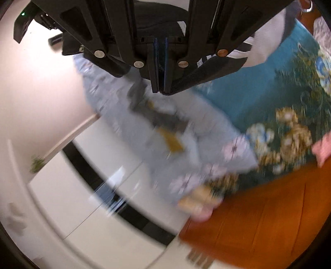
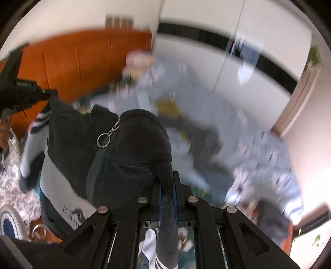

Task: Fold clothes

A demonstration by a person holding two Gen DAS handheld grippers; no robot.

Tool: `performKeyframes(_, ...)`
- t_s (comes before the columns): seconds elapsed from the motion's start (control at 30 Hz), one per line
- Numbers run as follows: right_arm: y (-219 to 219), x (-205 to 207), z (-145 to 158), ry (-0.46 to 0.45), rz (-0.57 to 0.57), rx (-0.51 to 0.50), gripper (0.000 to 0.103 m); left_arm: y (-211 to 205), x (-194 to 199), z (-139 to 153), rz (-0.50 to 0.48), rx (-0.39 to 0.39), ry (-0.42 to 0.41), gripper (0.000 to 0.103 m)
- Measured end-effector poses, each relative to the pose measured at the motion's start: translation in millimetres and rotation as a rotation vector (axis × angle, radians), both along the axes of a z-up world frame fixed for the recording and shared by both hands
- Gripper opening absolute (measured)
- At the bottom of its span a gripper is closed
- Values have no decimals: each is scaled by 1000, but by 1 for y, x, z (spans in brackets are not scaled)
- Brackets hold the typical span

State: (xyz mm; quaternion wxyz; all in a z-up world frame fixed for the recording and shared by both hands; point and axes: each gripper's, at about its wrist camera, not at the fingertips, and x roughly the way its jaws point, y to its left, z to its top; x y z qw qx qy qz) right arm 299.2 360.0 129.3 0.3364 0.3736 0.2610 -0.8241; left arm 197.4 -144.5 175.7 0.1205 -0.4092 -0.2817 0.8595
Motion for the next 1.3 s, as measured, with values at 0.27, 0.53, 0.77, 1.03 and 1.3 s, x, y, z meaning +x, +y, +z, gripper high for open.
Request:
performKeyframes(0.27, -41, -80, -105, -181, -103, 156, 9, 27, -93, -203, -88, -69, -425, 4)
performKeyframes(0.53, -82, -159, -209, -361, -205, 310, 9, 62, -172, -251, -191, -90, -455, 4)
performKeyframes(0.77, -90, -204, -240, -422, -287, 336, 9, 78, -231, -285, -253, -76, -503, 5)
performKeyframes(1.03, -98, -197, -273, -423, -258, 449, 24, 34, -196, -299, -270, -4, -533, 17)
performKeyframes(1.3, -66, -158, -227, -442, -368, 220, 66, -37, -82, -296, -260, -275, -576, 49)
